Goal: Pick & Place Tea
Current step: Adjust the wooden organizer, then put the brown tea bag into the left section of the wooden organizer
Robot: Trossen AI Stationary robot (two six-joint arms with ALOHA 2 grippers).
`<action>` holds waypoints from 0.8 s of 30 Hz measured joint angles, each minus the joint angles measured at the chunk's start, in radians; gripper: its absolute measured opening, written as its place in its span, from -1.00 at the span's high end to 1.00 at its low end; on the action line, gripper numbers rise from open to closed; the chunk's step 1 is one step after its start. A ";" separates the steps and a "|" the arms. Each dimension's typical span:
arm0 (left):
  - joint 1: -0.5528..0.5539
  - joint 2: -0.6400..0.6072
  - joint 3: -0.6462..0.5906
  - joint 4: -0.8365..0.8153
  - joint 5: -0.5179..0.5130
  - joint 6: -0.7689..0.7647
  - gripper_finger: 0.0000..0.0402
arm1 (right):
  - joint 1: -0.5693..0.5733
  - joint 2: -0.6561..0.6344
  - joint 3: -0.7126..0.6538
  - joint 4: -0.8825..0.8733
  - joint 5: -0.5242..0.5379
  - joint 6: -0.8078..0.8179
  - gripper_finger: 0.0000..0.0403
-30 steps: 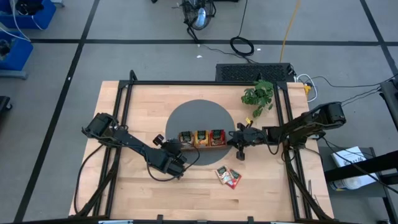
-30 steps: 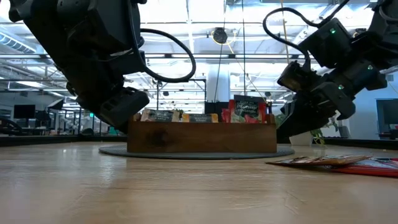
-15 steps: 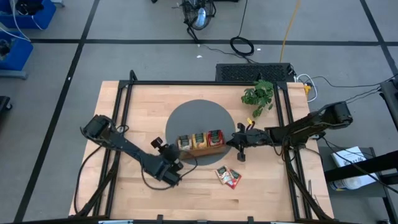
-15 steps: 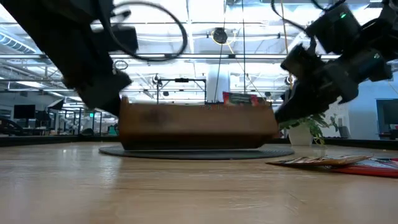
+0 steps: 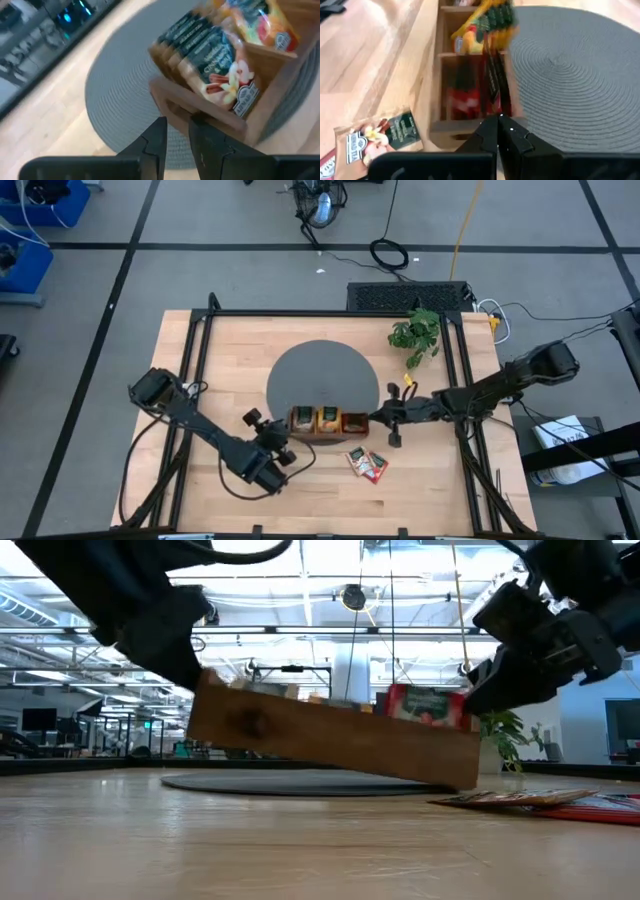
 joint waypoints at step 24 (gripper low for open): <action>0.101 0.000 -0.084 0.033 0.428 0.026 0.56 | -0.019 0.077 -0.002 -0.049 0.011 0.092 1.00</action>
